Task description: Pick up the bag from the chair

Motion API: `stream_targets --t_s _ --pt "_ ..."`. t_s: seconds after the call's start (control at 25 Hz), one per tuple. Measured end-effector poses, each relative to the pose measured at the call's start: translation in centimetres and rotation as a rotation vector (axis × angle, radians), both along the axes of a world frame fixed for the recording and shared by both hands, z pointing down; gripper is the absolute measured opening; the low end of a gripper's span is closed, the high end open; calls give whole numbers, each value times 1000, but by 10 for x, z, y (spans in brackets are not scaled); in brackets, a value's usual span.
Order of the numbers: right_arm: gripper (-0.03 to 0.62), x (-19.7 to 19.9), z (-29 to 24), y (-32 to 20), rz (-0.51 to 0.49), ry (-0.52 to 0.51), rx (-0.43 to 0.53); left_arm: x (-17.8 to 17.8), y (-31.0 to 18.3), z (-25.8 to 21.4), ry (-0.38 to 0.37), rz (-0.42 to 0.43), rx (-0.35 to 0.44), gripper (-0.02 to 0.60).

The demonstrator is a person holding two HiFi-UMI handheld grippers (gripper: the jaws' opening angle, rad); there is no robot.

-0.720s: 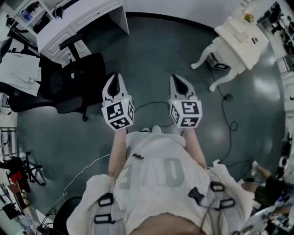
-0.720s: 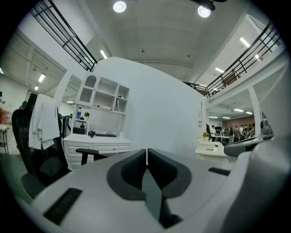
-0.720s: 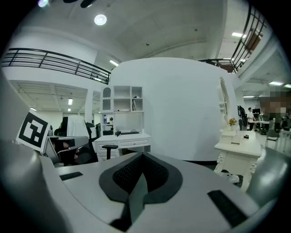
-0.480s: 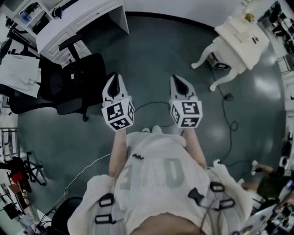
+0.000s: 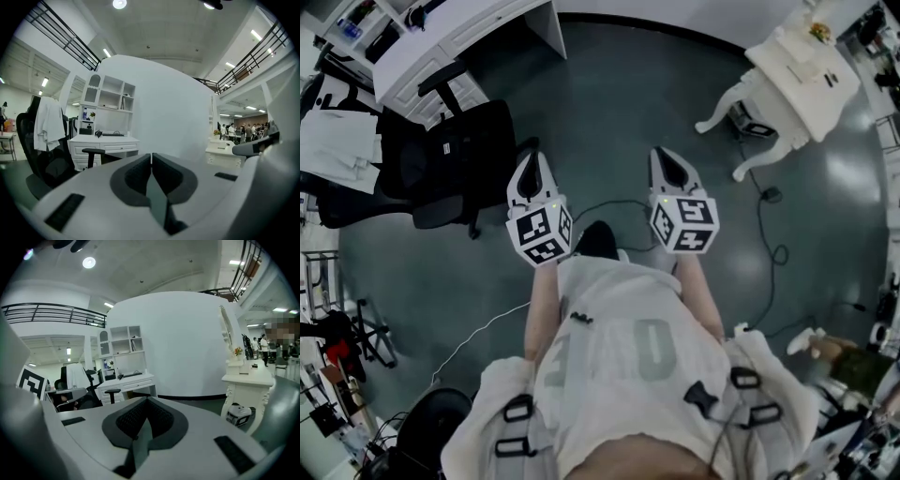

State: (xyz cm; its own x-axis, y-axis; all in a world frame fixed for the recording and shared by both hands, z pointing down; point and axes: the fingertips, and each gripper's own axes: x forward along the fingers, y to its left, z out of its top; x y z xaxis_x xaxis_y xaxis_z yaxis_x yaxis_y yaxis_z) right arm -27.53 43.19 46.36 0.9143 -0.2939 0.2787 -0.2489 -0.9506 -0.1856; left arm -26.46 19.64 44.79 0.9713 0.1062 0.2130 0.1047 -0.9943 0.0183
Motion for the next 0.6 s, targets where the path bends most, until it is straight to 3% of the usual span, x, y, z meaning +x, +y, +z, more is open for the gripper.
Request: stream_targets --t_s 0.32,0.6 --pt "6 20 1 4 -16 13 5 31 3 -5 31 -6 -5 15" --pt "6 66 -4 -5 -30 60 -19 86 14 -7 84 68 6 15"
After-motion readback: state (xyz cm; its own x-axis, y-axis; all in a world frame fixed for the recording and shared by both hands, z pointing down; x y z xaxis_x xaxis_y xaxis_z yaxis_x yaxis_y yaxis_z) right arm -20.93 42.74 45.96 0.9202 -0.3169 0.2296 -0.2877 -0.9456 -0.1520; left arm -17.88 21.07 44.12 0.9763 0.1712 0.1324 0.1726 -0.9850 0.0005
